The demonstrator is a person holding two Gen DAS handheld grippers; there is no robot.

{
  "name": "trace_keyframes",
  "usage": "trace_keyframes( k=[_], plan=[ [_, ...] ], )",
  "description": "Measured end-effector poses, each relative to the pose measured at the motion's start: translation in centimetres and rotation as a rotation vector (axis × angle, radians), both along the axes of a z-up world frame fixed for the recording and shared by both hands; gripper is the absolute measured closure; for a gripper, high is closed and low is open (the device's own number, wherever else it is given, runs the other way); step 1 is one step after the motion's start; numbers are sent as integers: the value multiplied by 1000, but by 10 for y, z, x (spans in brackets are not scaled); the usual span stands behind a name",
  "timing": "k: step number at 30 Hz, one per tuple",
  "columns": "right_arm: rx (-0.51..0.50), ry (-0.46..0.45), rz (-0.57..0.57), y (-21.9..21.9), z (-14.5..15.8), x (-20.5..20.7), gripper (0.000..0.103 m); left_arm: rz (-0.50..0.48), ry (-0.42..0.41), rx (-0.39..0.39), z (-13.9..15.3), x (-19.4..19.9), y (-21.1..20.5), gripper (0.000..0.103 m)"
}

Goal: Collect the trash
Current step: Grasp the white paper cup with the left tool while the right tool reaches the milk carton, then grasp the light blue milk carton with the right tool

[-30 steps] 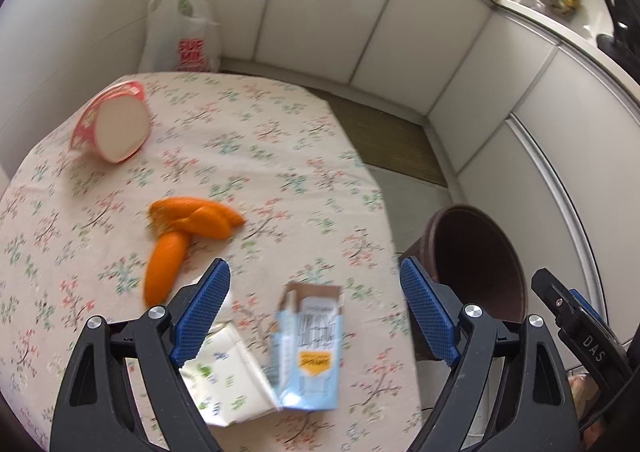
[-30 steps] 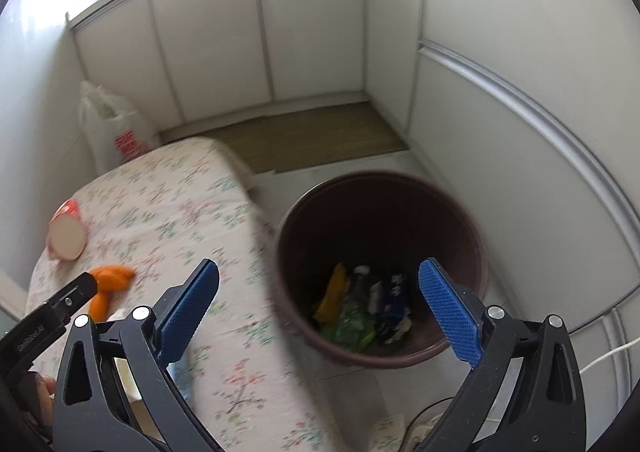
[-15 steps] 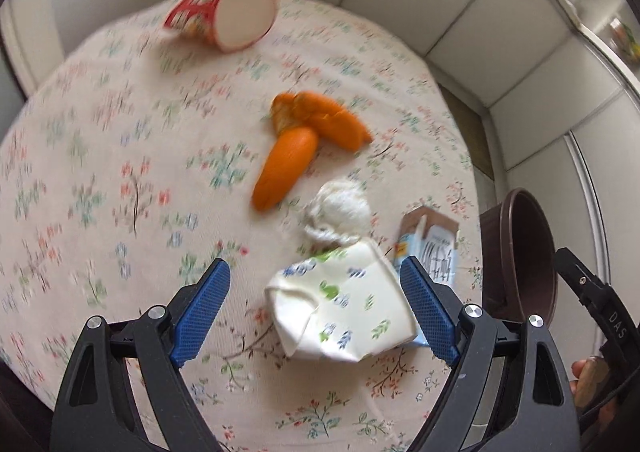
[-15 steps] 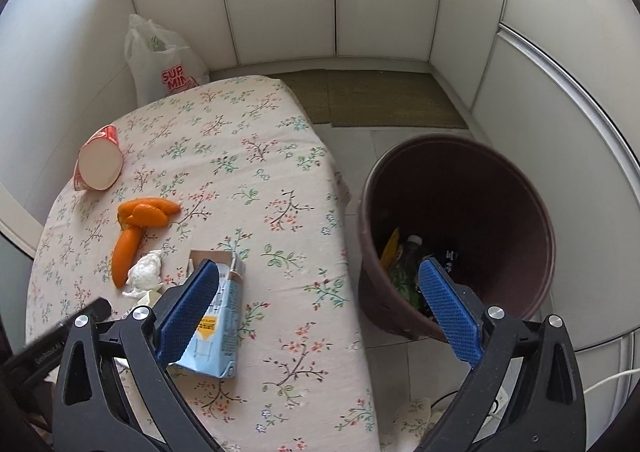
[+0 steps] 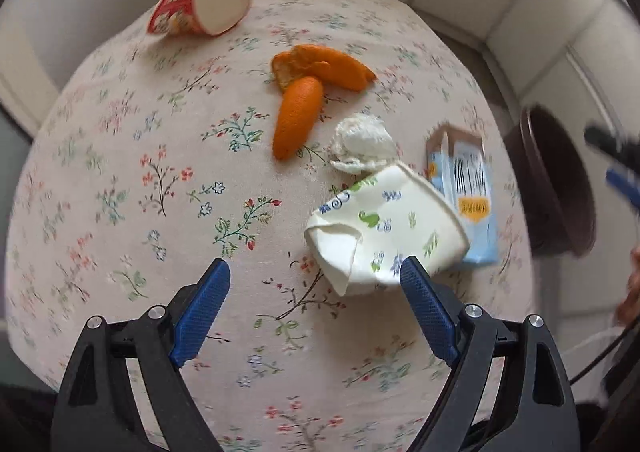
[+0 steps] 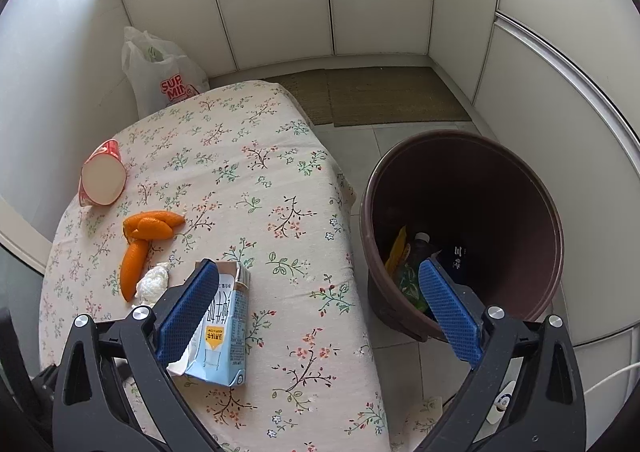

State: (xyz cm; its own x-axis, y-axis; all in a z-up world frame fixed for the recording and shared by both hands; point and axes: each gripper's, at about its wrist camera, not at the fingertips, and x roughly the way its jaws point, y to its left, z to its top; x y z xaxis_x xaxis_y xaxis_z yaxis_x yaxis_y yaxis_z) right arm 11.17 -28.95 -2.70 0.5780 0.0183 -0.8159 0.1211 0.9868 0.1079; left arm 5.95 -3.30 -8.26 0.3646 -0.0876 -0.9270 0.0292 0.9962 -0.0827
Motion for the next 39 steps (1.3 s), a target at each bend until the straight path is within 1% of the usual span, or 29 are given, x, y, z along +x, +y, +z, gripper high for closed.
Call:
trace_keyframes(
  k=[1,2,5,7,9,12,15,16,17,18,19,20,21,23,25,29,31,36,39],
  plan=[
    [4,-3,-2,0,1,0,7,-69,-11,55,-1,-5,-8,18],
    [5,-7,-3,0,1,0,7,-120,-23,92,-2,-8,-14,18],
    [-2,-19,-13,-1,3,1,7,-247,-67,177,-3,-8,-35,18],
    [-6,-25,-34,-4,4,1,7,-318,-76,198,-6,-6,-47,18],
    [2,-28,-63,-10,5,0,7,-365,-88,217,-10,-2,-56,18],
    [34,-15,-101,-23,4,0,7,-413,-133,235,-13,7,-69,18],
    [37,0,-118,-28,1,0,7,-441,-162,260,-17,17,-76,20],
    [34,4,-116,-27,0,1,7,-445,-161,265,-18,19,-77,28],
    [31,6,-114,-27,0,1,7,-448,-150,259,-20,21,-77,44],
    [29,9,-109,-25,-1,2,7,-441,-134,237,-22,24,-74,53],
    [26,13,-102,-23,-2,3,7,-425,-140,222,-21,25,-69,56],
    [23,18,-94,-20,-3,4,7,-415,-153,210,-20,26,-66,63],
    [21,23,-86,-18,-4,5,7,-405,-160,189,-16,27,-60,65],
    [16,37,-62,-9,-7,8,7,-377,-166,142,-11,27,-49,72],
    [16,52,-29,3,-11,11,7,-340,-162,69,-4,27,-34,75],
    [-2,86,34,28,-18,17,7,-251,-162,-67,12,27,0,77],
    [-18,105,61,42,-23,19,7,-200,-175,-119,21,26,18,77],
    [-53,189,118,72,-43,28,7,-63,-247,-251,57,30,69,77],
    [-47,231,136,84,-55,33,7,-20,-307,-281,75,28,92,76]
  ],
)
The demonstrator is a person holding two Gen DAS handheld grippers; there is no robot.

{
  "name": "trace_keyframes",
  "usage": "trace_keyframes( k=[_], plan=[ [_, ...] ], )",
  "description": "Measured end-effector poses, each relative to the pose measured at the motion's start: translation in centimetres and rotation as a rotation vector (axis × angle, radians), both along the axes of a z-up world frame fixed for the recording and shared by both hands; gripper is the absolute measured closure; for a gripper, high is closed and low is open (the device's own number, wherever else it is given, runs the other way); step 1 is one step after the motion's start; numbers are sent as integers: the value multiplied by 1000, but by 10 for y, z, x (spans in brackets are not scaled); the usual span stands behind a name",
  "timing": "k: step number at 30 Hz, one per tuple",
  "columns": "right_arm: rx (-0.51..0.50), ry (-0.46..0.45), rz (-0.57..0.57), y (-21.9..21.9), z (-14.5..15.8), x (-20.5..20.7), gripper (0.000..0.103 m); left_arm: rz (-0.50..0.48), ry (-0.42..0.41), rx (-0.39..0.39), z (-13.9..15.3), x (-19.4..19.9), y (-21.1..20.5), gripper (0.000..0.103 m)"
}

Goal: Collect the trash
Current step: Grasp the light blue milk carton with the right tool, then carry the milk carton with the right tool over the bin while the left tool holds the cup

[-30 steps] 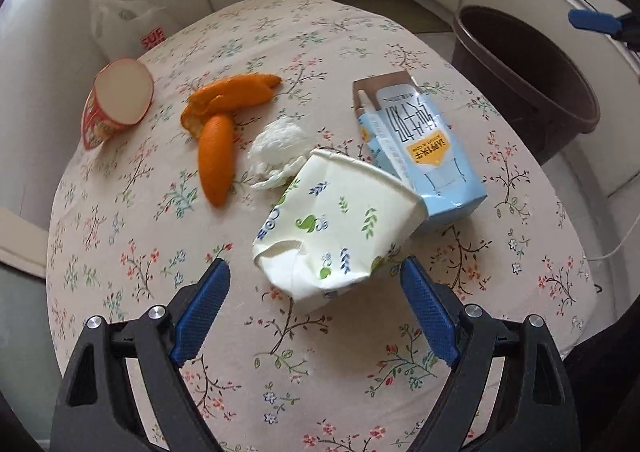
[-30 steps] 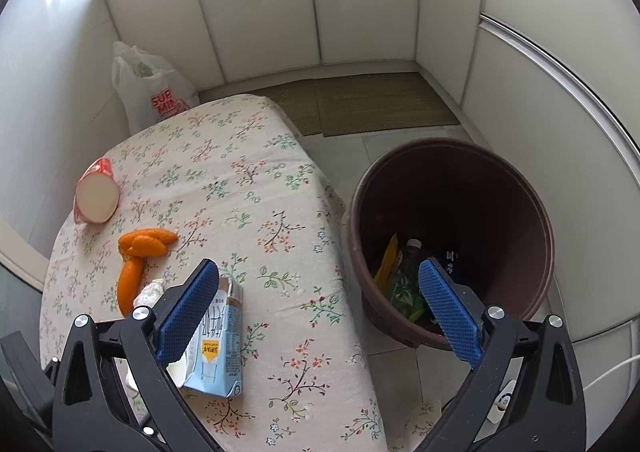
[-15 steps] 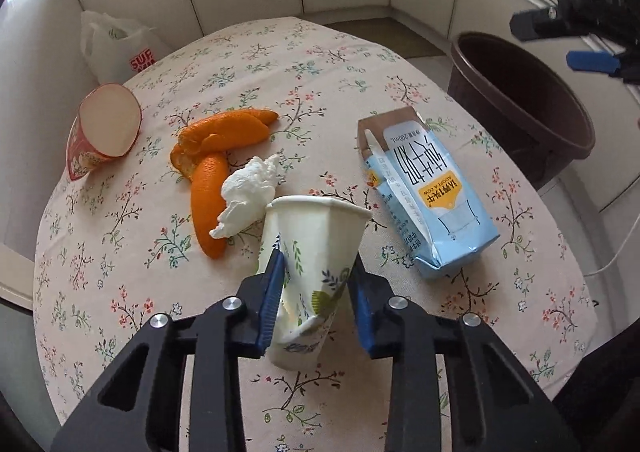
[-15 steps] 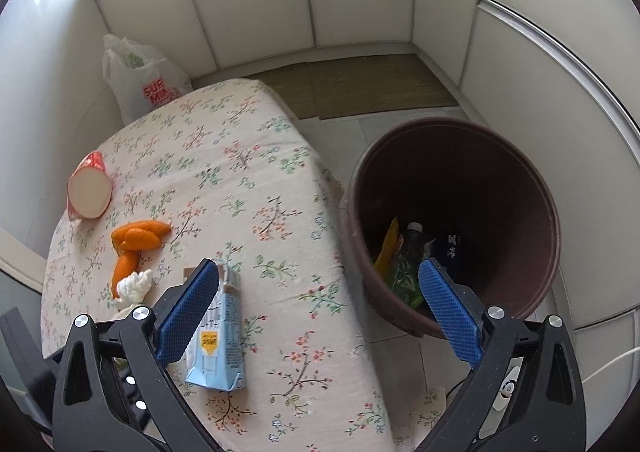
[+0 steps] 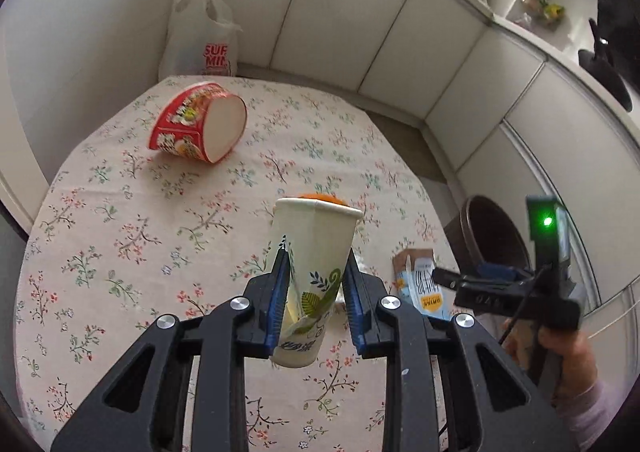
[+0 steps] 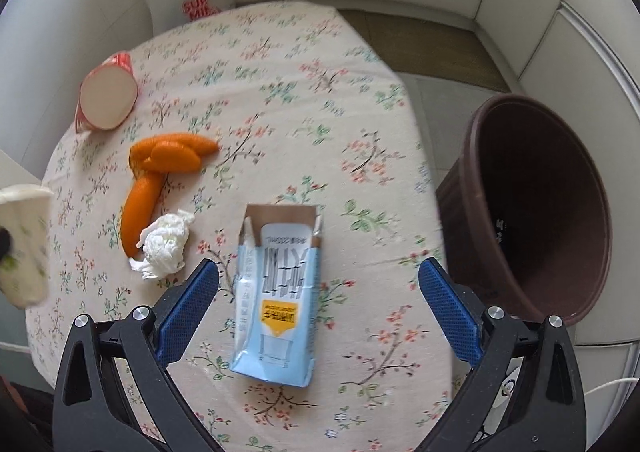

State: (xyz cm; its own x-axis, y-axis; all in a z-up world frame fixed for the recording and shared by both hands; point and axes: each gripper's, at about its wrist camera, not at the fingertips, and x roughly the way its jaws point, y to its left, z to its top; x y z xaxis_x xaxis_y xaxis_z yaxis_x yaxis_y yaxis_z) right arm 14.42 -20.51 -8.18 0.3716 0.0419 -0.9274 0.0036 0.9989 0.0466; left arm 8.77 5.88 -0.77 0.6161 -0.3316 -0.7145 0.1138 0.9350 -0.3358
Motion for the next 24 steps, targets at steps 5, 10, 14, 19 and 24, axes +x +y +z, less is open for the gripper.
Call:
trace_keyframes(
  k=[5,10,14,19,24],
  plan=[
    [-42,59,24,22,-20,7,7,45,-7,-33,-2,3,23,76],
    [-50,106,12,26,-37,12,7,31,16,-48,-13,6,25,76],
    [-36,120,26,32,-43,15,9,26,14,-58,-14,5,26,76],
    [-20,152,38,39,-55,18,24,31,27,-61,-18,7,29,76],
    [-27,110,40,38,-50,18,46,48,41,-60,-22,8,31,76]
  ],
)
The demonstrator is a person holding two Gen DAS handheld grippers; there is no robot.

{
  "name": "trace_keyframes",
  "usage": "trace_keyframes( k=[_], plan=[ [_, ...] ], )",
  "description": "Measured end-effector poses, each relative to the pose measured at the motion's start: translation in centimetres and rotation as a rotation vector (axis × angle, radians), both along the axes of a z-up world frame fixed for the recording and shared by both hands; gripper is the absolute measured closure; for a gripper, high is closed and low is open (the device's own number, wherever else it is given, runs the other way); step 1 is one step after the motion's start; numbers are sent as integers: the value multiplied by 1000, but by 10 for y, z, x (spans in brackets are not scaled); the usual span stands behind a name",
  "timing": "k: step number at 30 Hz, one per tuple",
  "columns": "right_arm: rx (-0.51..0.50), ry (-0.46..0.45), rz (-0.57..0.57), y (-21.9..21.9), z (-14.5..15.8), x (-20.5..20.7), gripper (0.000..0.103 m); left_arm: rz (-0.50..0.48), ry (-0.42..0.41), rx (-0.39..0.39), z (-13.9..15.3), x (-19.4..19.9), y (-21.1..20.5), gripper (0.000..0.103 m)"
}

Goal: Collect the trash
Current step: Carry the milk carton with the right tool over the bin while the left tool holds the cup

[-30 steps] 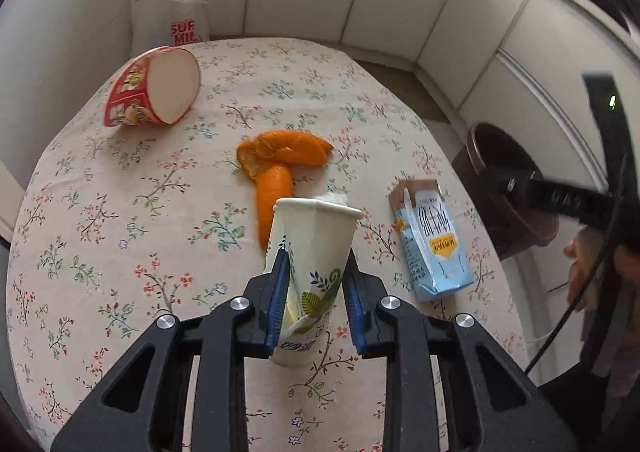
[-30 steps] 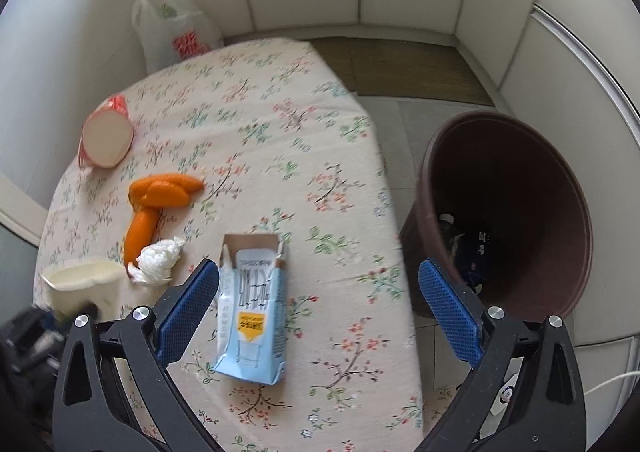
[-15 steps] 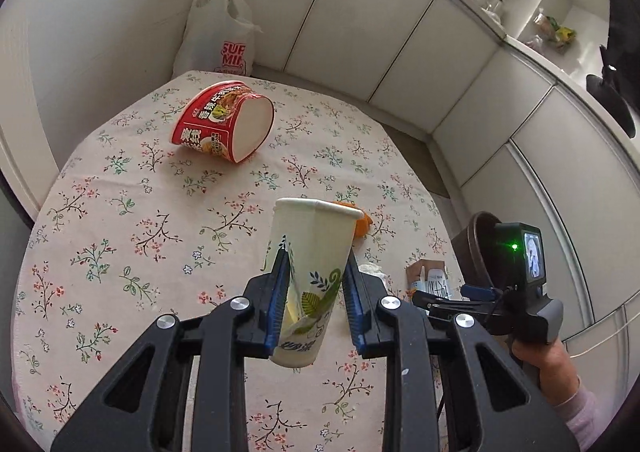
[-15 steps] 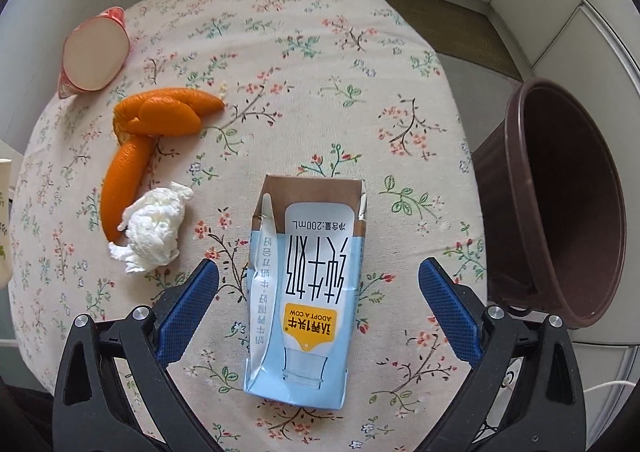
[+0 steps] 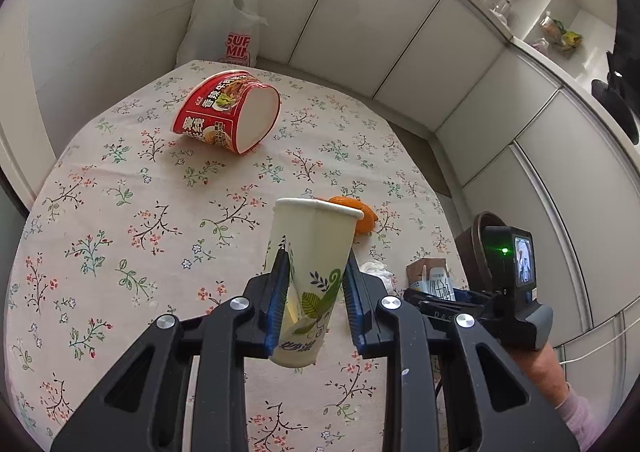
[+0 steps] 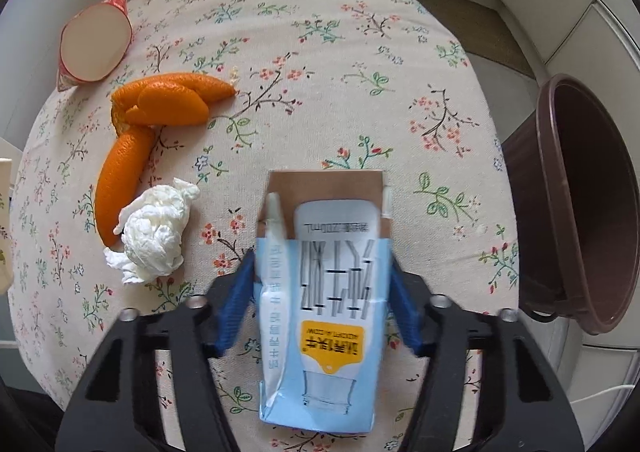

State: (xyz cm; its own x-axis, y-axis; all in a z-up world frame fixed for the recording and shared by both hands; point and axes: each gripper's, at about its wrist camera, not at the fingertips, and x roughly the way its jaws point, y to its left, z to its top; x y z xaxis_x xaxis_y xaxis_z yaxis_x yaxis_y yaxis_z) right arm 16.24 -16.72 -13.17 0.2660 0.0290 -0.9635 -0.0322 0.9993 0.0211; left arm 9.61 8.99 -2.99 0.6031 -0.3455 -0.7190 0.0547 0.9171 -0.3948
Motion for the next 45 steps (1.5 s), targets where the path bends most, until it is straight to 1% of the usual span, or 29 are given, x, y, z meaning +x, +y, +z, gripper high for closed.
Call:
trace_keyframes(
  k=[2,10,15,19,26,33,38,45],
  plan=[
    [18,-2,-5,-2,0,0,47,2,4,0,-1,0,-1,76],
    [33,-29,0,-5,7,3,47,18,26,-13,-9,2,0,76],
    [56,-74,2,-12,27,-10,47,31,37,-25,-12,4,2,76],
    [97,-128,-2,-11,49,-15,47,42,39,-40,-12,7,3,76],
    [158,-217,-30,-15,79,-8,47,53,35,-67,-10,11,1,76],
    [185,-331,-67,-28,108,-13,47,41,25,-89,-7,13,-9,76],
    [171,-449,-94,-41,137,-19,47,27,16,-101,-2,15,-19,76],
    [122,-620,-166,-68,167,-33,47,4,-25,-114,10,18,-42,76]
  ],
)
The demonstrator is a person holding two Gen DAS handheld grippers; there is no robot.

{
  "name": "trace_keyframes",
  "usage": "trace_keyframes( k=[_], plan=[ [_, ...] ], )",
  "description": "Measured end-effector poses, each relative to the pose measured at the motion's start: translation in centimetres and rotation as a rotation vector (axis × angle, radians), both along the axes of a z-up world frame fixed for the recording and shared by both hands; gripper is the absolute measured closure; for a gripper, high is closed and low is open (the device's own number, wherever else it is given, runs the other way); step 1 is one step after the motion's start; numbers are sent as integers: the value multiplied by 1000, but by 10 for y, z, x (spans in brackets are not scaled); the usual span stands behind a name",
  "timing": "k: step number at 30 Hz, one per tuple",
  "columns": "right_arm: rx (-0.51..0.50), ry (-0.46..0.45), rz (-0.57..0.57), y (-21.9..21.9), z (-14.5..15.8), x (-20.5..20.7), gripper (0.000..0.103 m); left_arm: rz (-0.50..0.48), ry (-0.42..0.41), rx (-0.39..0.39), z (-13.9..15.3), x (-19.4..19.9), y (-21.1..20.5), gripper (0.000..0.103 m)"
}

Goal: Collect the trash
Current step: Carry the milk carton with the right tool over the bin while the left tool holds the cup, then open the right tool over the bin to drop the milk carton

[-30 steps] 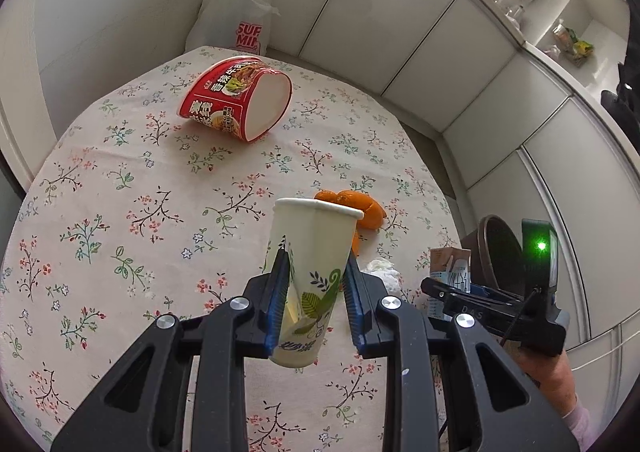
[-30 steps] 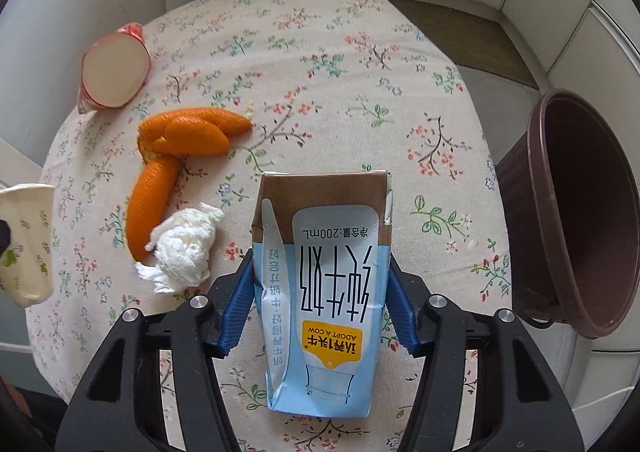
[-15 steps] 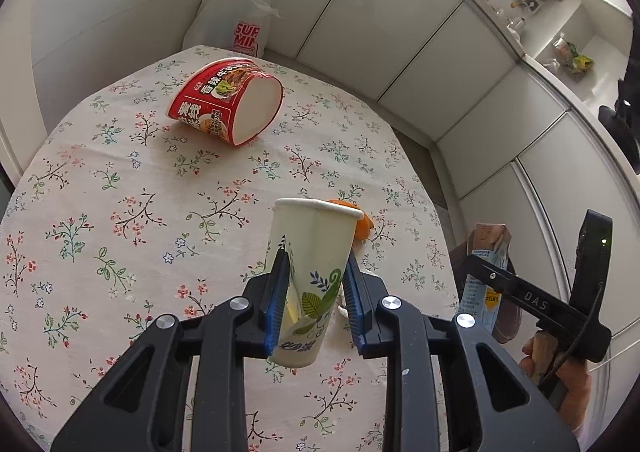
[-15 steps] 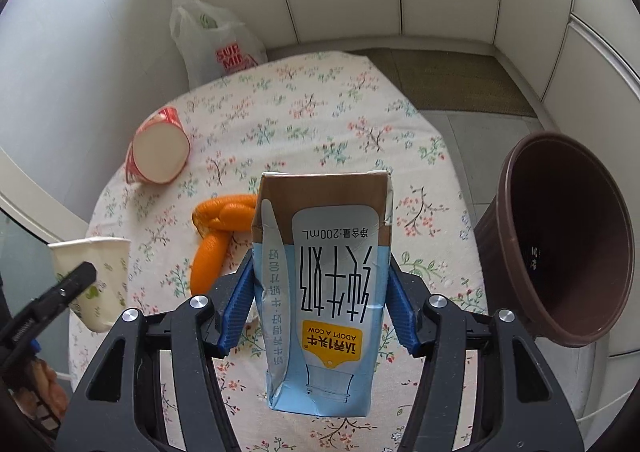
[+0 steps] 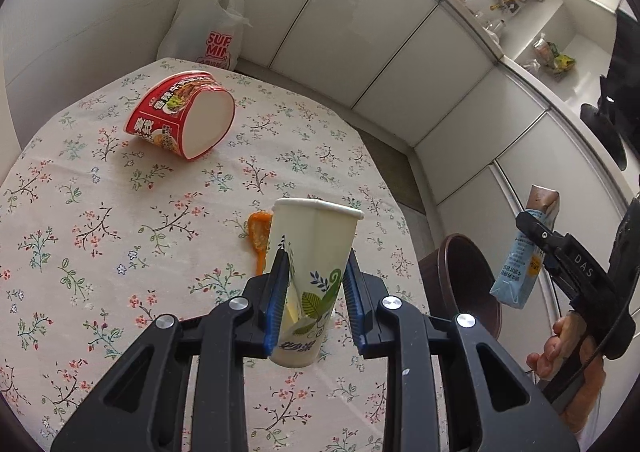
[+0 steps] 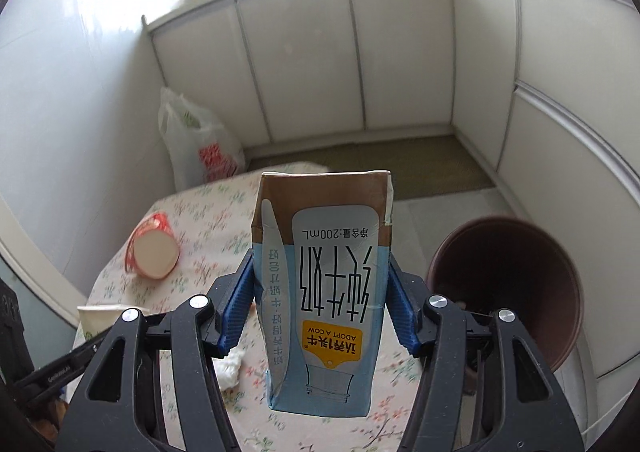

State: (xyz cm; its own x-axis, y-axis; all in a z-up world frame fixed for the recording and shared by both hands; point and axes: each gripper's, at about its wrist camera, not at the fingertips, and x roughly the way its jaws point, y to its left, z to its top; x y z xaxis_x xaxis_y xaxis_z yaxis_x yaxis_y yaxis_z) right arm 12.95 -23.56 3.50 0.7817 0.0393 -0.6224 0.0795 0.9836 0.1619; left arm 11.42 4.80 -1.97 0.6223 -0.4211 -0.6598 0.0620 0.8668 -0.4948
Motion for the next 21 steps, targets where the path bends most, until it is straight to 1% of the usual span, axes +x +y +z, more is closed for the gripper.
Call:
trace_keyframes(
  k=[4,8,10,16,19,21],
  plan=[
    [-24,-86,-80,-20,12,-9,47,-12,-17,-8,6,3,-14,76],
    [-101,-164,-187,-41,20,-16,46,-20,-21,-48,9,10,-31,76],
    [-136,-185,-245,-54,20,-16,46,-33,-20,-68,11,14,-43,76],
    [-173,-181,-368,-94,11,-11,46,-104,-43,-73,21,21,-90,75],
    [-171,-168,-406,-113,6,-10,46,-135,-48,-75,25,24,-112,75],
    [-152,-144,-421,-126,1,-9,46,-155,-47,-72,26,25,-127,75]
  ],
)
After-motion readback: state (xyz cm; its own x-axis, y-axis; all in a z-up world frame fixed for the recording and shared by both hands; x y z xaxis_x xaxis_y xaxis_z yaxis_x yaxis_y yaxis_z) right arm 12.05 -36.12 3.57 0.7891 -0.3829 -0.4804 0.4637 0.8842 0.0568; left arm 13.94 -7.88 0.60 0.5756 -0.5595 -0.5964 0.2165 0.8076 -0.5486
